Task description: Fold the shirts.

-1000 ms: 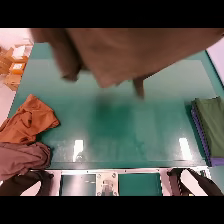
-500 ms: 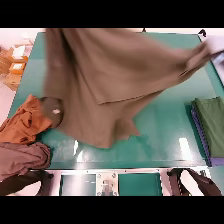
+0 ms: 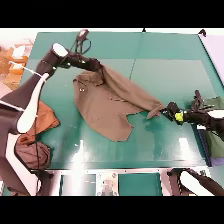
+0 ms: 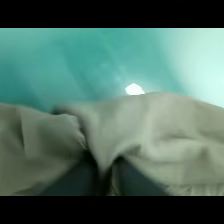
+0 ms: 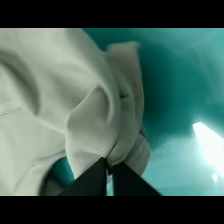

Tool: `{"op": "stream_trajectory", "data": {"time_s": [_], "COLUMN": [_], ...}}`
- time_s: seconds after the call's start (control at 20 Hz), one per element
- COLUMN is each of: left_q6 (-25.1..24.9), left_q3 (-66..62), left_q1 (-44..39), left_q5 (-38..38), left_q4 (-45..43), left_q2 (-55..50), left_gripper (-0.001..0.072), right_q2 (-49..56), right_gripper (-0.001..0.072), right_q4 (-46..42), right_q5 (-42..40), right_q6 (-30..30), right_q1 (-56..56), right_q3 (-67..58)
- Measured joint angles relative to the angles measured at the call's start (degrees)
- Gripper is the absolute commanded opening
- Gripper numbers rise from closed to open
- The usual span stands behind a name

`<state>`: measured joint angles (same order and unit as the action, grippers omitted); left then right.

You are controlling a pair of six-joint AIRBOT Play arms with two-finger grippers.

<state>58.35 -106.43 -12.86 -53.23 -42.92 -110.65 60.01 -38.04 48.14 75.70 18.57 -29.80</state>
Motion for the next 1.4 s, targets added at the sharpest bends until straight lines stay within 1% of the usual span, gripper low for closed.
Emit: {"op": "stream_trajectory", "data": {"time_s": [0.05,0.1,0.15,0.2,0.35,0.5,0.65,0.8,1.0,1.15,1.3,1.35,1.4], "left_q6": [0.4,1.6,3.8,6.7,15.8,22.2,24.6,25.1,25.2,25.1,23.1,22.3,21.4], "left_q3": [-0.8,-2.4,-4.3,-6.5,-8.8,-2.4,10.8,28.0,48.5,56.8,60.0,60.6,61.0], "left_q1": [0.5,1.5,2.6,4.2,9.5,12.7,13.0,12.9,10.8,6.4,1.7,0.5,-0.6], "left_q5": [-1.6,-4.5,-8.3,-13.2,-28.0,-38.6,-41.0,-37.0,-24.6,-13.1,-3.9,-1.7,0.7], "left_q4": [1.2,1.5,1.3,0.9,-0.2,-1.5,-5.4,-8.3,-9.1,-6.5,1.2,3.5,4.6], "left_q2": [-0.9,-1.5,-2.0,-2.3,-1.9,1.6,8.1,16.9,26.0,28.0,27.3,26.5,25.8], "left_gripper": [0.0638,0.0644,0.0644,0.0644,0.0643,0.0643,0.0644,0.0643,0.0643,0.0642,0.064,0.05,0.0242], "right_q2": [1.3,2.1,2.8,3.3,4.1,4.4,4.5,4.5,4.5,4.6,5.2,5.5,5.9], "right_gripper": [0.0308,0.0351,0.0445,0.0512,0.0514,0.052,0.052,0.052,0.052,0.052,0.052,0.052,0.052], "right_q4": [-0.1,-0.5,-1.6,-3.7,-11.2,-16.0,-18.2,-19.1,-19.4,-19.5,-19.5,-19.5,-19.5], "right_q5": [-0.9,-0.8,-0.1,1.4,8.6,15.7,20.6,22.7,22.6,21.8,20.5,20.1,19.8], "right_q6": [-0.7,-1.2,-1.6,-1.9,-2.2,-2.3,-2.3,-1.4,-0.7,0.0,0.2,0.4,0.7], "right_q1": [0.0,0.4,1.2,2.5,7.1,9.8,9.2,7.5,5.4,3.7,1.3,0.5,-0.2], "right_q3": [-0.8,-2.2,-4.3,-7.1,-15.3,-19.7,-19.5,-16.6,-12.6,-11.4,-10.8,-10.7,-10.7]}}
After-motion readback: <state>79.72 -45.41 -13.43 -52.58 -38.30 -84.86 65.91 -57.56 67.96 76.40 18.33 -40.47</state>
